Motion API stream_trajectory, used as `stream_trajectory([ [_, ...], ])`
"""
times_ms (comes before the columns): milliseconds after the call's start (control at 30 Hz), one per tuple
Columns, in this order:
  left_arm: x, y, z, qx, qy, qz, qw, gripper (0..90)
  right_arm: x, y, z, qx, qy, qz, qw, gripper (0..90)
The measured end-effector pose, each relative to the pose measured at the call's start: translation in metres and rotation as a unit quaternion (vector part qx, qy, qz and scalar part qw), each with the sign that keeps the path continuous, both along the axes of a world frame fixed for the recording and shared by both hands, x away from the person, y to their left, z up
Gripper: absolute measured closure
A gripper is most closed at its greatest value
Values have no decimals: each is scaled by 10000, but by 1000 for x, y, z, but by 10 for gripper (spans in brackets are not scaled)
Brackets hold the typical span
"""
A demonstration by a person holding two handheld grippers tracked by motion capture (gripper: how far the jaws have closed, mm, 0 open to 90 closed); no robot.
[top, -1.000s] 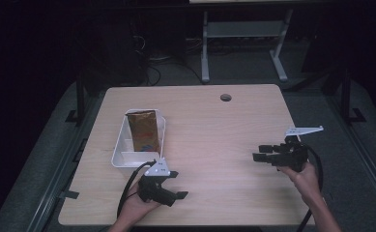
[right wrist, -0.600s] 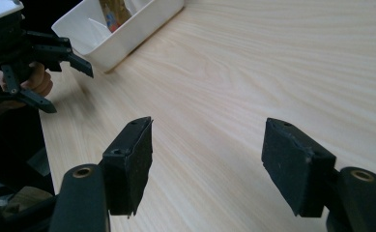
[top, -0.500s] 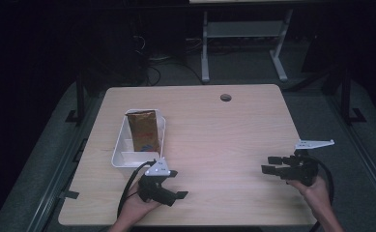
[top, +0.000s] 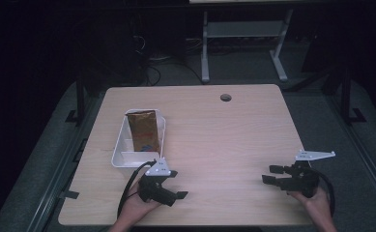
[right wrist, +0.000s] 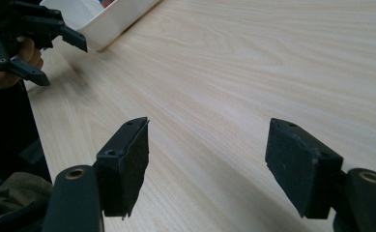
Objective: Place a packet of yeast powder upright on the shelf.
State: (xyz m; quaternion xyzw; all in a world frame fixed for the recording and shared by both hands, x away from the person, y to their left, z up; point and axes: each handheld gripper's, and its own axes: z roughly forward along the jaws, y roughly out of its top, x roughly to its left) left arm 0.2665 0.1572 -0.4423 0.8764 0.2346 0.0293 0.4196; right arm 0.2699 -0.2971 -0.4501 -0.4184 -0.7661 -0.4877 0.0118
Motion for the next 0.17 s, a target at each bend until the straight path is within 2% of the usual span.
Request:
stream_trajectory([
  [33,0,0,0,11,14,-12,10000,186,-5,1,-6,31,17,-10,10000,318],
  [67,0,0,0,11,14,-12,10000,189,-5,1,-6,31,17,-10,10000,318],
  [100,0,0,0,19,20,-24,10000,191,-10,3,-8,-269,-31,-10,9996,317],
  [167,0,0,0,14,17,-32,10000,192,-11,2,-7,-287,-72,-66,9995,313],
])
